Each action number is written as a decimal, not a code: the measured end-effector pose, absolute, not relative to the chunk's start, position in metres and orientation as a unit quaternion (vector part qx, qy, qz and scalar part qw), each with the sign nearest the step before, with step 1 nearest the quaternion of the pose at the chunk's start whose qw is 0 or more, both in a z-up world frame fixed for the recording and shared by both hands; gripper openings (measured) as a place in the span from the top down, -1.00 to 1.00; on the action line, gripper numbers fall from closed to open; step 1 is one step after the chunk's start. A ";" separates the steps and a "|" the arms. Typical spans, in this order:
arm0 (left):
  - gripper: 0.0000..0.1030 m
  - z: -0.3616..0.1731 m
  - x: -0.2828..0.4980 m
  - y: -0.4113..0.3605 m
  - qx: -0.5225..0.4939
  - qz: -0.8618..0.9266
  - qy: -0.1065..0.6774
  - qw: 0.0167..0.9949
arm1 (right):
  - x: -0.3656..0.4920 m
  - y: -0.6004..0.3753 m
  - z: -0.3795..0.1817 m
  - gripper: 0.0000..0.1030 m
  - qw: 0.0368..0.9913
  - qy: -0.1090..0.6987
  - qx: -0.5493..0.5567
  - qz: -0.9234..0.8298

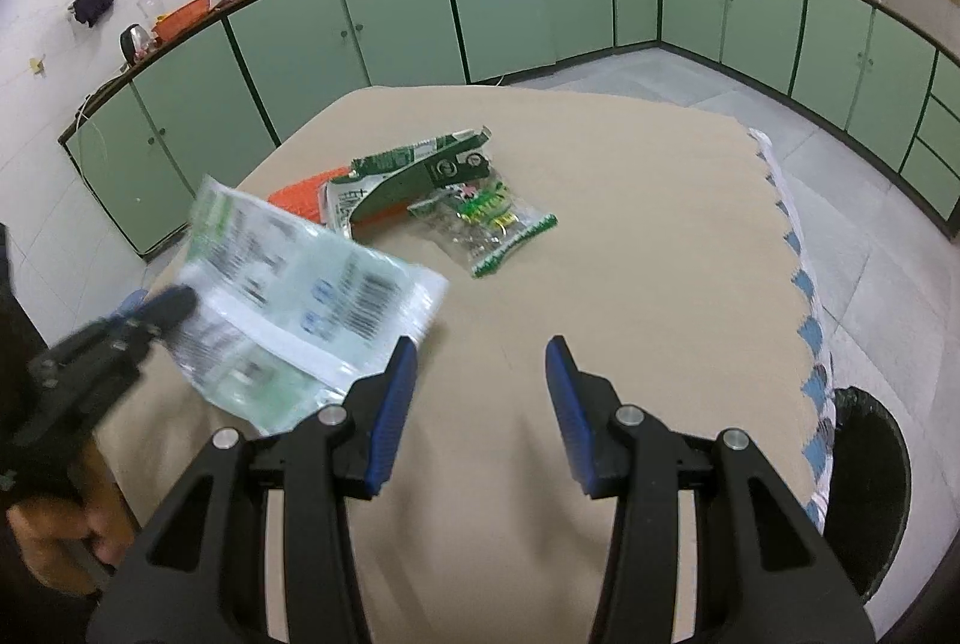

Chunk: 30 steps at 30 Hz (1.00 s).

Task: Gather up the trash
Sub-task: 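Grasp the white snack wrapper with the left tool while the right tool grasps the green milk carton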

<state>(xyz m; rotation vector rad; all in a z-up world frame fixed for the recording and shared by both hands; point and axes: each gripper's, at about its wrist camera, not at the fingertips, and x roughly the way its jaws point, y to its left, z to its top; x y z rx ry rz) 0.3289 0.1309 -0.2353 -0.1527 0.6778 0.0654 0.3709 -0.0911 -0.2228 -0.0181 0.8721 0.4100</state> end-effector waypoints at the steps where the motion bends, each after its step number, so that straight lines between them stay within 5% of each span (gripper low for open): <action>1: 0.80 -0.231 0.329 0.134 -0.076 0.036 0.326 0.942 | 0.374 -0.088 -0.223 0.15 0.886 0.419 -0.009 0.198; 20: 0.80 -0.238 0.343 0.242 -0.112 0.113 0.281 0.947 | 0.436 0.033 -0.236 0.15 0.885 0.422 -0.008 0.196; 27: 0.80 -0.247 0.336 0.261 -0.123 0.108 0.281 0.946 | 0.454 0.078 -0.258 -0.19 0.897 0.421 -0.014 0.135; 28: 0.80 -0.248 0.336 0.264 -0.124 0.107 0.282 0.945 | 0.457 0.081 -0.261 -0.16 0.898 0.422 -0.017 0.128; 30: 0.80 -0.251 0.336 0.266 -0.126 0.105 0.284 0.945 | 0.462 0.082 -0.269 0.30 0.894 0.431 -0.017 0.123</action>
